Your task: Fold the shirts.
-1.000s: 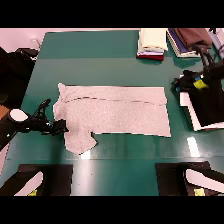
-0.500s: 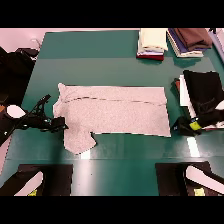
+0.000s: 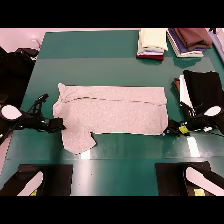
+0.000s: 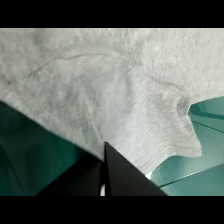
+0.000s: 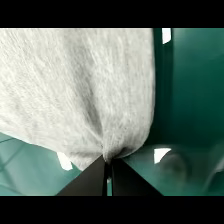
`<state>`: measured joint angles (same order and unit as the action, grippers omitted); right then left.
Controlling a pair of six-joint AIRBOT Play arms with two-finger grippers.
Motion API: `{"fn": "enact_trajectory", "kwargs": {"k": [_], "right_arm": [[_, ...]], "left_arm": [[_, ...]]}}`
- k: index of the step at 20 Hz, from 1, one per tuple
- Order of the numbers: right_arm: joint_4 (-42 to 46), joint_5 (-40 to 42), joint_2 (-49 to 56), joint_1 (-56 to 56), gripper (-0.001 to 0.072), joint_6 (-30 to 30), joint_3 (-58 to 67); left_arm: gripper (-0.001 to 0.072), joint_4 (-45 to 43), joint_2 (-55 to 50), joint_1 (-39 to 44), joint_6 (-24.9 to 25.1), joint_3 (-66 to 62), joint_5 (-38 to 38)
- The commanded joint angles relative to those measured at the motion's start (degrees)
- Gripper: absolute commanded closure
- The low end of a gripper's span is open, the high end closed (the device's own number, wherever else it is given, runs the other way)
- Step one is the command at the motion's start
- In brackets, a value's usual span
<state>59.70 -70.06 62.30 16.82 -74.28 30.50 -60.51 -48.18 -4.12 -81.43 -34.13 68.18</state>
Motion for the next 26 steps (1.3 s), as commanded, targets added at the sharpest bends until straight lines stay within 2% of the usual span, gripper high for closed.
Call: {"fn": "enact_trajectory", "kwargs": {"k": [1,5,7,9,12,16,20,24,25,26], "right_arm": [[2.5,-1.6,-6.5,-1.2,0.0695,0.2,0.1],[10.1,-9.7,-13.6,-1.3,0.0696,-2.2,4.7],[12.5,-11.7,-15.5,-1.3,0.0695,-2.6,7.0],[12.4,-11.5,-15.3,-1.3,0.0695,-2.8,10.1],[11.9,-11.1,-8.9,-1.3,0.0695,-2.8,17.1],[11.9,-10.5,2.5,-3.1,0.0696,-2.8,26.4],[11.8,-8.1,13.6,-8.2,0.0695,-4.9,36.1],[10.7,-7.1,22.8,-10.6,0.0694,-6.3,45.4],[8.8,-7.1,24.7,-10.6,0.0651,-6.2,47.3],[6.4,-6.4,26.5,-10.4,0.0454,-6.2,49.4]], "left_arm": [[0.0689,-6.7,7.6,0.0,-3.2,-0.2,6.2],[0.0689,-5.9,14.0,0.0,-3.2,-0.2,16.4],[0.0688,-4.9,14.1,0.0,-3.2,-0.6,17.5],[0.0689,-5.3,14.1,0.0,-3.2,-1.9,14.1],[0.0689,-6.9,10.6,0.0,-2.6,-5.7,7.4],[0.0687,-6.9,-0.8,0.0,-0.8,-12.2,-1.2],[0.0686,-6.9,-12.9,0.0,-0.3,-17.1,-3.3],[0.0686,-6.4,-18.7,0.0,0.5,-18.4,-10.4],[0.0684,-6.3,-18.9,0.0,0.4,-18.5,-12.0],[0.0624,-6.3,-18.9,0.0,0.4,-18.7,-13.0]]}}
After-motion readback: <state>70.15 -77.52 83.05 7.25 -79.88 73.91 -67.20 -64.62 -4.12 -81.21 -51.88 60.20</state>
